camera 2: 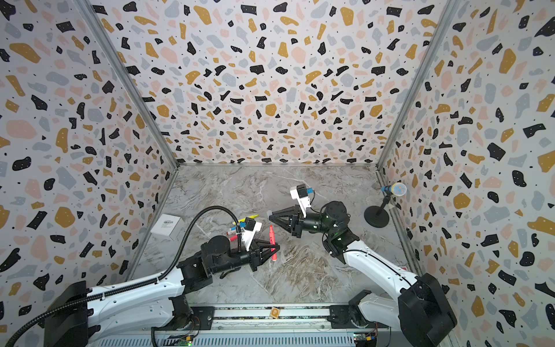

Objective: Insert pens into pen caps
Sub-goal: Pick up the pen cap from the center of the table, then put on the pen cap to the pen.

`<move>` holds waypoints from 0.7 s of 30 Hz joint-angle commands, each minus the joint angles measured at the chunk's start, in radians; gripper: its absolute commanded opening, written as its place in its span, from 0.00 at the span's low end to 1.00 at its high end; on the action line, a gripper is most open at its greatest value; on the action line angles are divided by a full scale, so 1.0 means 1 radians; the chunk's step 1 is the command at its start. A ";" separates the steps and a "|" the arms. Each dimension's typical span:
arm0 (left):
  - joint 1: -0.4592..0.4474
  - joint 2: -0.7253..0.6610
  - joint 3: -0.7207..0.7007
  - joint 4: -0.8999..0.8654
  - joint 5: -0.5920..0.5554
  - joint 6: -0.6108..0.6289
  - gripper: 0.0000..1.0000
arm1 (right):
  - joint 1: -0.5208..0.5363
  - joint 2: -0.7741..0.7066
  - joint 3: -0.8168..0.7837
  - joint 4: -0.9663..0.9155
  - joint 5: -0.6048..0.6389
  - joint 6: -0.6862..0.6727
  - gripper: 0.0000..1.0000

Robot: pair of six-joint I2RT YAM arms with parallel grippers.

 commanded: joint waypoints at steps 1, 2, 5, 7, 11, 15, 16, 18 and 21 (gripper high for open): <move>-0.007 -0.004 0.041 0.055 0.004 0.002 0.00 | 0.010 0.006 -0.004 0.059 0.001 0.023 0.00; -0.006 -0.007 0.041 0.054 0.006 0.003 0.00 | 0.012 0.006 -0.007 0.063 0.002 0.025 0.00; -0.005 -0.012 0.045 0.051 0.004 0.003 0.00 | 0.012 0.004 -0.015 0.067 0.008 0.025 0.00; -0.005 -0.017 0.046 0.051 0.003 0.002 0.00 | 0.014 0.006 -0.019 0.066 0.008 0.027 0.00; -0.005 -0.020 0.052 0.046 0.001 0.006 0.00 | 0.016 0.003 -0.030 0.080 0.006 0.034 0.00; -0.005 -0.020 0.057 0.045 0.001 0.005 0.00 | 0.021 0.001 -0.044 0.088 0.013 0.035 0.00; -0.005 -0.023 0.058 0.046 0.000 0.002 0.00 | 0.022 0.000 -0.046 0.089 0.010 0.035 0.00; -0.005 -0.026 0.058 0.046 -0.001 0.002 0.00 | 0.023 -0.002 -0.050 0.093 0.011 0.037 0.00; -0.005 -0.030 0.058 0.045 -0.002 0.002 0.00 | 0.023 -0.007 -0.058 0.099 0.012 0.038 0.00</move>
